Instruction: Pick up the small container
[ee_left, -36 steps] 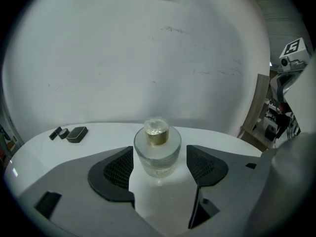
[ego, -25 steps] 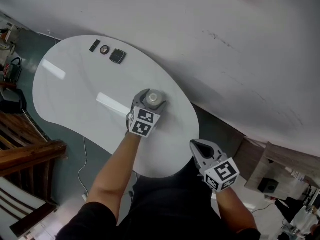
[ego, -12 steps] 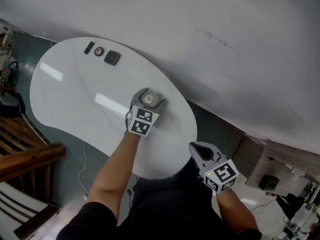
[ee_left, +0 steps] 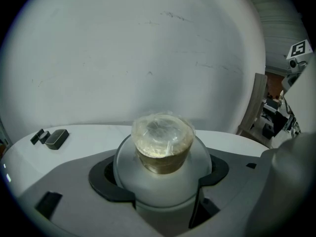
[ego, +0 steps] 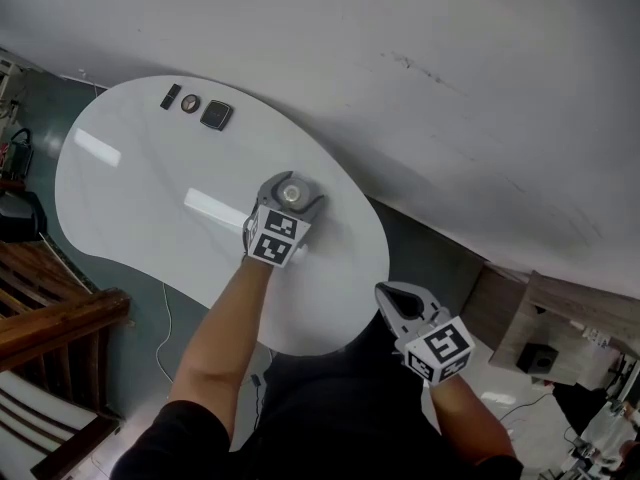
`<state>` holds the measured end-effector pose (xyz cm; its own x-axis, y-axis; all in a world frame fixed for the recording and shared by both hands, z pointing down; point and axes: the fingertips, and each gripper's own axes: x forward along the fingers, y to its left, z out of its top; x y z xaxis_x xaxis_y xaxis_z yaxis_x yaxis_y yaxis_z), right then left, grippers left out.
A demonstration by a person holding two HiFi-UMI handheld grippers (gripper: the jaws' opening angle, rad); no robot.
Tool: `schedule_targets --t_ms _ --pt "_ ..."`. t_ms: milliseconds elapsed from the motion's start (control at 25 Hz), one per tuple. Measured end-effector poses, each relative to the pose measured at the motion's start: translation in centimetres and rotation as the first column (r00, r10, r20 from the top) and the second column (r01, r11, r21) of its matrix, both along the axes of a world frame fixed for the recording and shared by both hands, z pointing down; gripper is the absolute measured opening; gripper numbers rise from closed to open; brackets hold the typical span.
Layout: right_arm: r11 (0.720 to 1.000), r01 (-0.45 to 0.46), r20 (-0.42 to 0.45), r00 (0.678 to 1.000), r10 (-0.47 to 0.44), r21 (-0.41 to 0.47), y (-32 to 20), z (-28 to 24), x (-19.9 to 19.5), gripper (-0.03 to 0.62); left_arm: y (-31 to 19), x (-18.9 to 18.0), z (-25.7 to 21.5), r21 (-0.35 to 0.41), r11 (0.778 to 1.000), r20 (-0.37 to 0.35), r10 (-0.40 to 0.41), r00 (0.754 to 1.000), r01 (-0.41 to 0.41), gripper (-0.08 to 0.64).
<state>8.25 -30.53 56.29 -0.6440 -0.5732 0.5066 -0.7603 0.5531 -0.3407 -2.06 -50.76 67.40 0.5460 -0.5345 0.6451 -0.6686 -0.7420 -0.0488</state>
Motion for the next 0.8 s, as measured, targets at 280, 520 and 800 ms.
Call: schedule_targets --t_ms 280,520,800 --pt "1.0 -0.018 -0.004 1.0 0.018 0.008 0.9 -0.5 -0.2 -0.006 0.8 0.1 0.0 -0.054 0.998 0.014 0.02 1.0 -0.019 0.342" --pt "0.999 -0.034 -0.03 0.999 0.034 0.017 1.4 -0.5 0.0 -0.006 3.9 0.1 -0.2 -0.123 0.992 0.043 0.037 0.998 -0.031 0.344" --pt "0.998 -0.031 -0.037 0.999 0.033 0.051 2.2 -1.5 -1.7 -0.006 8.0 -0.5 -2.6 -0.125 0.99 0.04 0.073 0.997 -0.068 0.344"
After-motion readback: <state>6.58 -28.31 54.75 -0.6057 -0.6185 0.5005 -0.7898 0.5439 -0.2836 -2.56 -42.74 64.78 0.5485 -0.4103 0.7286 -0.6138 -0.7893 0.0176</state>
